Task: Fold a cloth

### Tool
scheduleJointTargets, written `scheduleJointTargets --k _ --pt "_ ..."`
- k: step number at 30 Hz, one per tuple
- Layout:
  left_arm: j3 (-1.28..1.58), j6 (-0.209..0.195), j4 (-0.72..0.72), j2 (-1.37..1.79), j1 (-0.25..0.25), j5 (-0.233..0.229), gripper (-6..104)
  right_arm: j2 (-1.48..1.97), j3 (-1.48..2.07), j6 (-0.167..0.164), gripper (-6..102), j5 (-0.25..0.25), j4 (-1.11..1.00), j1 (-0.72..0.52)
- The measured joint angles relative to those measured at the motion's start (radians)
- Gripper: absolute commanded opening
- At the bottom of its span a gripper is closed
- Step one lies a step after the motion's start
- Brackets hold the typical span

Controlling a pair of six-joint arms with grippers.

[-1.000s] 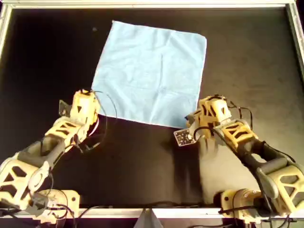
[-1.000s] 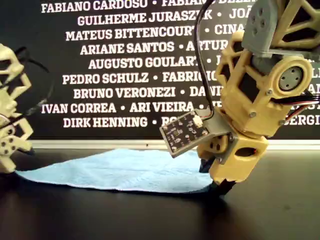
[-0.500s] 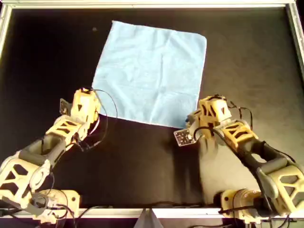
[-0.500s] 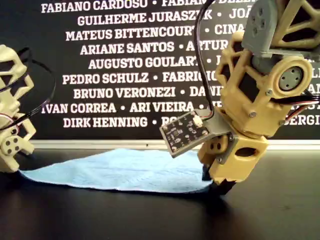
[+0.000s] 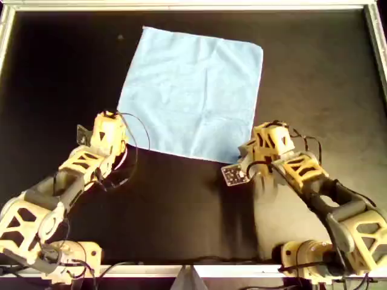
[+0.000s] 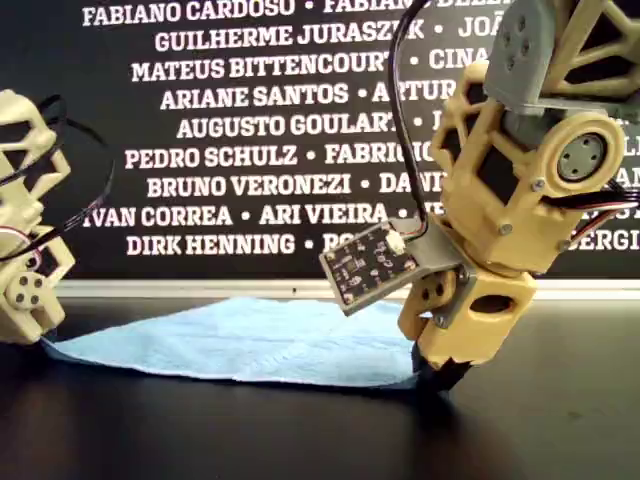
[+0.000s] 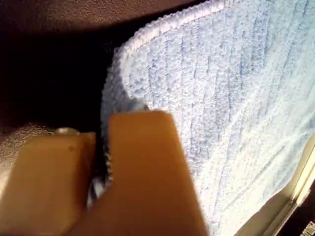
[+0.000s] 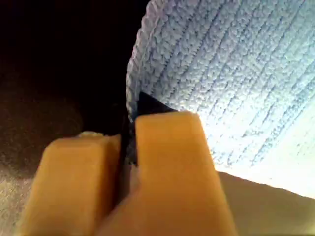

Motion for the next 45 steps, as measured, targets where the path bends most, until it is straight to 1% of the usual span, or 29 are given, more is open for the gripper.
scheduleJointTargets --k 5,9,11,14,16,18,29,43,45 --pt "0.009 0.003 0.008 0.014 -0.002 0.0 -1 0.0 0.0 -0.002 3 0.0 0.0 -0.002" --pt "0.087 0.0 0.012 0.095 -0.008 0.008 -1 0.0 0.0 -0.005 3 -0.003 0.0 -0.005" --pt "0.143 -0.002 0.023 0.158 -0.032 0.008 -1 0.0 0.0 -0.003 3 -0.003 -0.002 -0.005" --pt "0.239 0.0 0.026 0.261 -0.095 0.02 -1 0.0 0.0 -0.009 3 0.0 -0.005 -0.005" --pt "0.295 0.0 0.026 0.331 -0.129 0.02 -1 0.014 0.008 -0.011 3 0.0 -0.005 -0.008" --pt "0.334 0.0 0.026 0.388 -0.144 0.017 -1 0.043 0.04 -0.012 3 0.002 -0.005 -0.014" --pt "0.426 0.0 0.026 0.434 -0.15 0.015 -1 0.258 0.222 -0.012 3 0.002 -0.005 -0.017" --pt "0.465 0.005 0.026 0.457 -0.15 0.015 -1 0.311 0.275 -0.012 3 0.002 -0.005 -0.012" --pt "0.465 0.005 0.025 0.457 -0.15 0.009 -1 0.311 0.272 -0.012 3 0.002 -0.005 -0.012"
